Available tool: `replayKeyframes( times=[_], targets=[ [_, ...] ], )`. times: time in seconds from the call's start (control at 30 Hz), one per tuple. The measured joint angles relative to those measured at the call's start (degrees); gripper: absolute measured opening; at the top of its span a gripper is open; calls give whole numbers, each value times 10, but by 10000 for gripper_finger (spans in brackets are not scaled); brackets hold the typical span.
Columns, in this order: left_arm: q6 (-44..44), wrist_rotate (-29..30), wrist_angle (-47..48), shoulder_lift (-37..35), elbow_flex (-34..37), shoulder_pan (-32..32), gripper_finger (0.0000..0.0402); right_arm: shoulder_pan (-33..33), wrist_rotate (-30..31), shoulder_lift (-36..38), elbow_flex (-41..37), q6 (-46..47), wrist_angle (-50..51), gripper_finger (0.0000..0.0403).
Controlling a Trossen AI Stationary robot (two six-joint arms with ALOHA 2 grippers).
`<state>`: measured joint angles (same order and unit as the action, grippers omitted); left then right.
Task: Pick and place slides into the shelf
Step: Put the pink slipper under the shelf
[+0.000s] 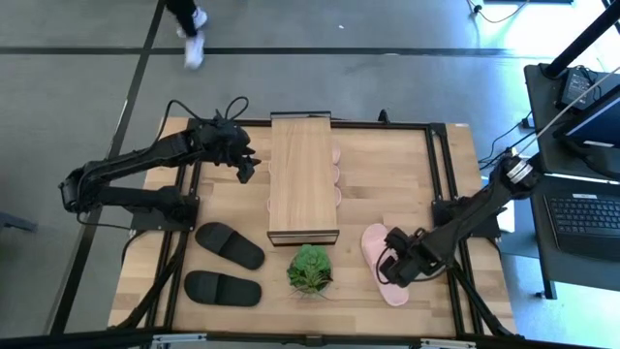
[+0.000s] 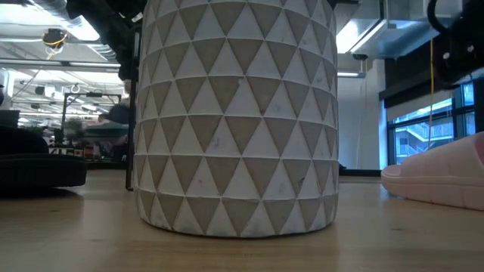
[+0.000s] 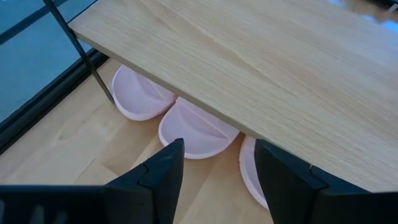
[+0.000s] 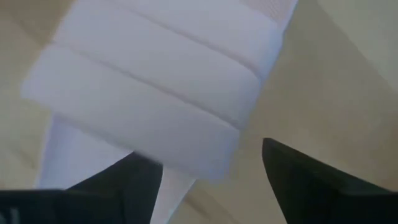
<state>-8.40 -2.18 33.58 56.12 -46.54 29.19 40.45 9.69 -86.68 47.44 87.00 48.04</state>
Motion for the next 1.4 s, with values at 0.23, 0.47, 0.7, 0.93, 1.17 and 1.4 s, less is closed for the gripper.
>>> replayKeyframes(
  times=[0.23, 0.47, 0.7, 0.93, 1.17, 1.4],
  targets=[
    [-1, 0, 0, 0, 0, 0, 187, 1, 23, -35, 2, -1, -36, 201],
    [-2, 0, -2, 0, 0, 0, 187, 0, 50, -35, 1, 0, -23, 113],
    [-2, 0, -2, 0, 0, 0, 187, -2, 82, -35, 1, 0, -17, 21],
    [-2, 0, -2, 0, 0, 0, 187, -2, 87, -23, 0, -1, 9, 15],
    [-2, 0, -2, 0, 0, 0, 187, -3, 93, 38, 15, -5, 106, 15],
    [-2, 0, -13, 0, 0, 0, 187, -58, 93, 109, 42, -164, 183, 15]
  ],
)
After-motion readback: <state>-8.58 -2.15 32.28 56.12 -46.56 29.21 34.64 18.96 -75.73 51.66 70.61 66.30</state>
